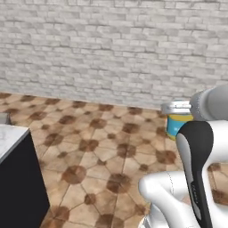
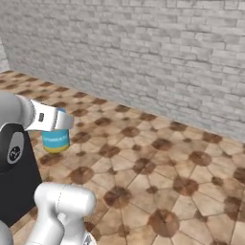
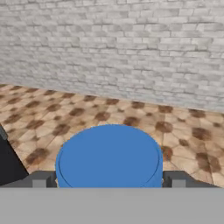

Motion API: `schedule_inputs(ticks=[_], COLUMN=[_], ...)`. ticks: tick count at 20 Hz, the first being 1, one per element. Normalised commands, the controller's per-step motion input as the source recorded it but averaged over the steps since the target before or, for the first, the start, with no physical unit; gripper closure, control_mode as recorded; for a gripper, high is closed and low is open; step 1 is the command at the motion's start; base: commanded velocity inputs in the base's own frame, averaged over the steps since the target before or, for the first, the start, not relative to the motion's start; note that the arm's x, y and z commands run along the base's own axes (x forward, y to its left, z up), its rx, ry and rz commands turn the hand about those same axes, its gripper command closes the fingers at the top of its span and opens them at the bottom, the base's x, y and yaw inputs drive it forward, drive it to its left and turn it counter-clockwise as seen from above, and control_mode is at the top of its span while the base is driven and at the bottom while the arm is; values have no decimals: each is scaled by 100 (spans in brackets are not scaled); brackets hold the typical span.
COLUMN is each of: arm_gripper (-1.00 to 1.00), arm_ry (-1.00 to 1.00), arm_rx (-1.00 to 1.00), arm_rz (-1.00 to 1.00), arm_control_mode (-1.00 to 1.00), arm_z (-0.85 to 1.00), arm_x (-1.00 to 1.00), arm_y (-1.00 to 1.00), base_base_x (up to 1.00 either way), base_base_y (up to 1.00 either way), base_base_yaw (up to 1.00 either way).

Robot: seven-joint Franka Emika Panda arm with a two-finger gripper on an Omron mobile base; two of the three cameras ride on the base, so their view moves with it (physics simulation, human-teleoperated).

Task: Move the mayonnaise and condiment bottle from the cabinet to the dining counter.

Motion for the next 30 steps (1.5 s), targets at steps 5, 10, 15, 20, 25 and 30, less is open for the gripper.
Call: schedule_inputs(ticks=[5,10,15,20,25,30], arm_gripper=[100,100,100,100,100,100], arm_ry=[0,0,0,0,0,0], arm_rx=[0,0,0,0,0,0], arm_rz=[0,0,0,0,0,0], arm_control_mode=[100,100,100,100,100,100], arm_z=[0,0,0,0,0,0], arm_x=[0,0,0,0,0,0], arm_y=[0,0,0,0,0,0], base_base_x=[100,100,100,100,100,100], base_base_y=[-46,-51,-49,-42,-18,-13], base_base_yaw=[39,31,29,34,50,54])
